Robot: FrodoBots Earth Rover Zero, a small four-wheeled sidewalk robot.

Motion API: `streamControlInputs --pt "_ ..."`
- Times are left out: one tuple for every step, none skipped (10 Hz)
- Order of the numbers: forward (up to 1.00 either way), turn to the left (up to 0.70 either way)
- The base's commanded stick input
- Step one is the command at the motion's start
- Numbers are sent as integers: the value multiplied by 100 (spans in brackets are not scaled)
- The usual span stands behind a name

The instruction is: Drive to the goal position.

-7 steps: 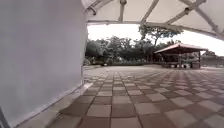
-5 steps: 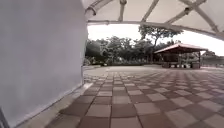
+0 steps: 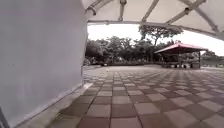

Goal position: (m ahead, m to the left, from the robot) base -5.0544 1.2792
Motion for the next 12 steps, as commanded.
streamControlInputs --pt "0 -70" --pt "0 -70" --pt "0 -70" --pt "0 -70" --pt "0 -70" --pt "0 -70" --pt "0 -70" --pt "0 -70" --pt "0 -70" --pt "0 -70" --pt "0 -70" --pt "0 -70"
